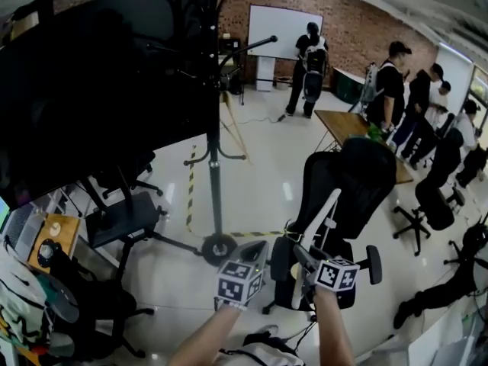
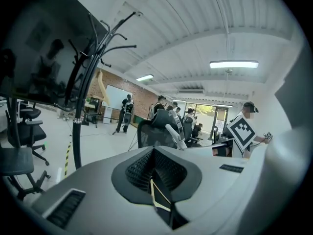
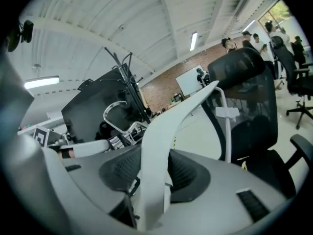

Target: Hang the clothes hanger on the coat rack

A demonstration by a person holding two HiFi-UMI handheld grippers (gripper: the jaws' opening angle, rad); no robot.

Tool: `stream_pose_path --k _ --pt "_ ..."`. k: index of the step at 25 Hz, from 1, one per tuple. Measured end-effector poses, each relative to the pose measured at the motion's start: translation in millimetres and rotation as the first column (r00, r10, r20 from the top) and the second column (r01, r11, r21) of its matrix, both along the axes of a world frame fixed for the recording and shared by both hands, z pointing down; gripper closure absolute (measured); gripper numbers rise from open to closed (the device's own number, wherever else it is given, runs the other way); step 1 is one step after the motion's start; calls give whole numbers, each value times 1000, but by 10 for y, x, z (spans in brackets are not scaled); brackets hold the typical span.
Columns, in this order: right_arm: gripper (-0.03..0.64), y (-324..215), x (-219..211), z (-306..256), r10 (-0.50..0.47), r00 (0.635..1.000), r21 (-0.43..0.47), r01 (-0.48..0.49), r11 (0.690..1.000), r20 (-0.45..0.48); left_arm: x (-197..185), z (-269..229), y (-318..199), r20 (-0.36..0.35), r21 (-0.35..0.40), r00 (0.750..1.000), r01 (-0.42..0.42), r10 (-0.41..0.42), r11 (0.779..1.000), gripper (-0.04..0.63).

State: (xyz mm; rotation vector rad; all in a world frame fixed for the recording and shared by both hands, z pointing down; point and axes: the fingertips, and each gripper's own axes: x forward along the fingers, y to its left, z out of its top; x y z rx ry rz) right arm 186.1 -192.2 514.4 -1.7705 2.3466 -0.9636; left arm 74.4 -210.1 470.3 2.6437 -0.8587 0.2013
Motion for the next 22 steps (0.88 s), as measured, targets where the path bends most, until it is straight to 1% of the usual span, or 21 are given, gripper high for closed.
stream_pose_path --k 3,5,8,13,17,22 --pt "430 -152 -268 -352 -44 999 51 45 998 -26 -271 -344 -40 -30 53 999 29 -27 998 607" --pt "430 -191 -445 -576 -67 997 83 69 994 -29 -443 -514 1 -43 72 998 38 -35 997 606" --pt "430 -215 -681 -910 -93 996 120 93 988 -9 -690 -771 60 -60 103 997 60 -54 993 606" --pt "430 -326 -1106 -1465 -114 993 209 110 972 8 -1123 -1241 -38 -94 174 990 117 -102 978 606" --pt "430 -359 -1432 -1687 -148 989 242 140 960 13 -1421 -1421 -39 -90 201 989 137 -121 970 606" --pt "430 -398 -1725 -1893 -208 977 249 193 949 36 -1634 -1544 -25 -71 223 991 125 -111 967 606"
